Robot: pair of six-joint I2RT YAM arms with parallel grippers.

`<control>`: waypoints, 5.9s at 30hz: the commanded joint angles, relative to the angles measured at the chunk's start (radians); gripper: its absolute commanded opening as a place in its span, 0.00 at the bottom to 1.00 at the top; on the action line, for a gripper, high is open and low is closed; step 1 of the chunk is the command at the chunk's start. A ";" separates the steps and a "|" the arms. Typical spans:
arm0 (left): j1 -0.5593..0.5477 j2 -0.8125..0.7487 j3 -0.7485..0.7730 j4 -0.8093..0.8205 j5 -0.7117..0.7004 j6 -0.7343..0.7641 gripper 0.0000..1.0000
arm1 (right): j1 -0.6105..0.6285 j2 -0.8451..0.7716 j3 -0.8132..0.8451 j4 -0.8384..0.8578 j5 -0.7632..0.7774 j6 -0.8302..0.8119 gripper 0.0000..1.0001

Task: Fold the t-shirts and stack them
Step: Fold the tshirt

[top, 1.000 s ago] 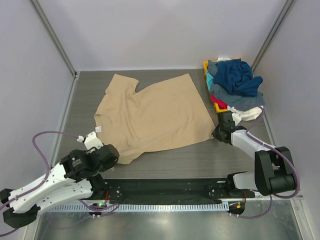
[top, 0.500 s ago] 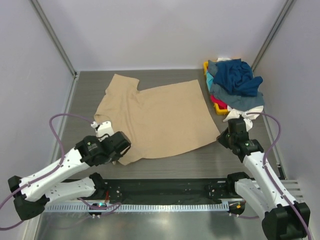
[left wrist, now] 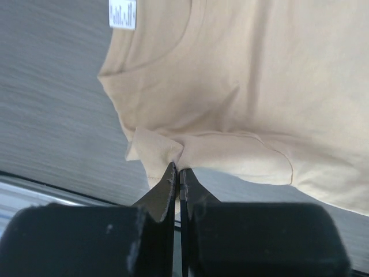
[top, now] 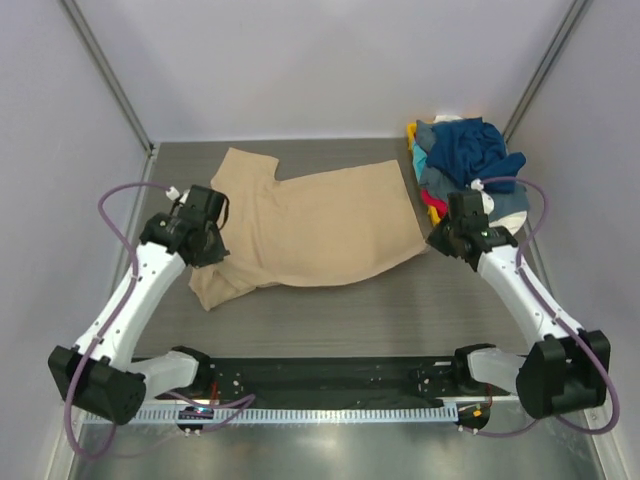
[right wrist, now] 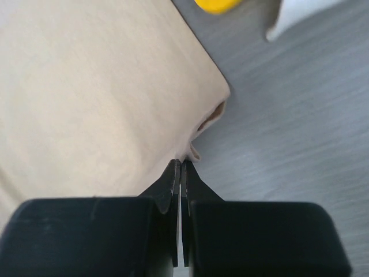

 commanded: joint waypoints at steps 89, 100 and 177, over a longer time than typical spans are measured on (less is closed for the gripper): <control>0.739 -0.126 -0.382 0.376 0.305 -0.137 0.84 | -0.072 0.041 -0.275 0.220 -0.104 0.039 0.61; 0.684 0.088 -0.179 0.761 0.319 -0.156 1.00 | -0.032 0.054 -0.060 0.136 -0.059 -0.079 0.59; 0.545 1.007 0.974 0.245 0.529 0.151 0.00 | 0.042 1.220 1.310 -0.174 0.168 -0.329 0.59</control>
